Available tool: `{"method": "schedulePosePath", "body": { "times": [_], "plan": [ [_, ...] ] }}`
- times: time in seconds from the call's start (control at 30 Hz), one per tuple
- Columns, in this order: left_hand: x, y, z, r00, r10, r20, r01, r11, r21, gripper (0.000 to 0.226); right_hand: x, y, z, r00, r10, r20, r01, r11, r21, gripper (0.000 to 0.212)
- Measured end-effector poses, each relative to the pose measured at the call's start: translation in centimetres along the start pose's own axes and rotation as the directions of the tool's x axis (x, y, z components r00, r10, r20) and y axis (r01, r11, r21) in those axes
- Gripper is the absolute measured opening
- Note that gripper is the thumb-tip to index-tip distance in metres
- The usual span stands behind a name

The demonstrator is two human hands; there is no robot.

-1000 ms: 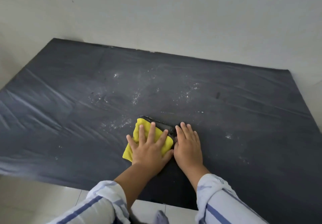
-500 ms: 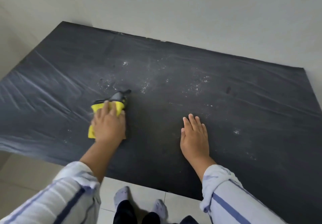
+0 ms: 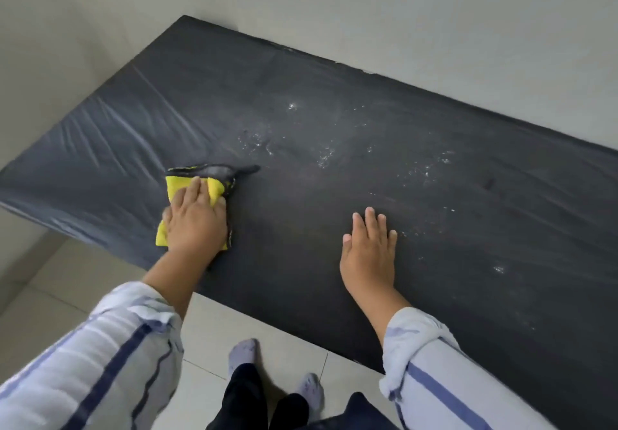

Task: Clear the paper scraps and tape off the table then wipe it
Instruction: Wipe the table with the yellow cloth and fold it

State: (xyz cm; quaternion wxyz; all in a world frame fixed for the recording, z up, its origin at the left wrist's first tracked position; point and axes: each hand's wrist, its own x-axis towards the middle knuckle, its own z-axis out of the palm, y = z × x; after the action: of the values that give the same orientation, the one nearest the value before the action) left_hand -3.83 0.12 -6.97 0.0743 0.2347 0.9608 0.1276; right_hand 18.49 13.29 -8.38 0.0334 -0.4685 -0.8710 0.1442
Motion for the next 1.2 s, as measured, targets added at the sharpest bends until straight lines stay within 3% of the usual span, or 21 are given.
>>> {"method": "schedulePosePath", "body": {
  "times": [0.13, 0.27, 0.33, 0.43, 0.5, 0.53, 0.6, 0.7, 0.77, 0.87, 0.93, 0.97, 1.03, 1.1, 1.2],
  "plan": [
    [-5.9, 4.3, 1.6, 0.95, 0.299, -0.09, -0.298, 0.954, 0.024, 0.046, 1.1, -4.5, 1.0, 0.991, -0.113, 0.073, 0.107, 0.991, 0.085, 0.051],
    [-9.1, 1.5, 2.8, 0.856, 0.508, 0.094, -0.515, 0.852, 0.089, 0.055, 1.4, -5.4, 2.4, 0.988, -0.148, 0.054, 0.146, 0.989, 0.037, 0.052],
    [-5.3, -2.2, 2.2, 0.89, 0.451, 0.069, -0.456, 0.88, 0.133, 0.055, 1.2, -5.4, 2.5, 0.989, -0.147, -0.002, 0.147, 0.989, 0.006, 0.047],
    [2.1, -7.7, -0.4, 0.996, 0.085, -0.03, -0.083, 0.995, 0.063, 0.051, 1.2, -5.7, 2.5, 0.993, -0.117, 0.003, 0.117, 0.993, -0.027, 0.046],
    [5.2, -9.2, -2.1, 0.995, -0.08, -0.067, 0.079, 0.997, -0.014, 0.054, 1.7, -6.9, 2.3, 0.996, -0.092, 0.013, 0.092, 0.996, -0.019, 0.047],
    [5.6, -8.5, -2.7, 0.992, -0.073, -0.105, 0.068, 0.997, -0.044, 0.054, 2.1, -7.8, 2.4, 0.996, -0.092, 0.011, 0.093, 0.996, -0.013, 0.047],
    [4.1, -5.1, -2.7, 0.989, 0.078, -0.122, -0.086, 0.995, -0.06, 0.051, 3.1, -10.1, 2.7, 0.995, -0.101, 0.018, 0.1, 0.995, 0.026, 0.047],
    [-1.8, -1.7, -0.9, 0.901, 0.434, -0.004, -0.434, 0.901, -0.009, 0.049, 4.5, -12.7, 3.7, 0.995, -0.065, 0.075, 0.063, 0.998, 0.03, 0.053],
    [-2.9, -3.6, -0.4, 0.857, 0.509, 0.081, -0.509, 0.86, -0.017, 0.055, 4.7, -13.0, 4.2, 0.996, -0.066, 0.062, 0.068, 0.997, -0.026, 0.054],
    [2.4, -9.0, -1.3, 0.923, 0.382, -0.042, -0.38, 0.923, 0.059, 0.051, 4.4, -13.2, 4.3, 0.998, -0.053, -0.022, 0.052, 0.998, -0.027, 0.046],
    [7.8, -12.6, -3.0, 0.992, 0.082, -0.097, -0.079, 0.996, 0.038, 0.049, 4.3, -13.4, 4.5, 0.998, -0.046, -0.05, 0.044, 0.998, -0.041, 0.044],
    [9.9, -14.1, -4.1, 0.995, -0.029, -0.097, 0.031, 0.999, 0.026, 0.048, 4.4, -13.5, 4.6, 0.997, -0.044, -0.061, 0.041, 0.998, -0.046, 0.043],
    [12.4, -14.6, -5.5, 0.985, -0.114, -0.126, 0.113, 0.993, -0.021, 0.047, 4.5, -13.5, 4.6, 0.997, -0.039, -0.065, 0.036, 0.998, -0.048, 0.042],
    [11.6, -11.5, -5.2, 0.988, -0.01, -0.152, 0.005, 0.999, -0.034, 0.045, 4.5, -13.5, 4.6, 0.997, -0.038, -0.065, 0.036, 0.999, -0.038, 0.042],
    [5.7, -4.4, -3.2, 0.92, 0.357, -0.165, -0.36, 0.933, 0.009, 0.045, 4.7, -13.1, 4.1, 0.997, -0.015, -0.071, 0.022, 0.996, 0.089, 0.04]
  ]
}}
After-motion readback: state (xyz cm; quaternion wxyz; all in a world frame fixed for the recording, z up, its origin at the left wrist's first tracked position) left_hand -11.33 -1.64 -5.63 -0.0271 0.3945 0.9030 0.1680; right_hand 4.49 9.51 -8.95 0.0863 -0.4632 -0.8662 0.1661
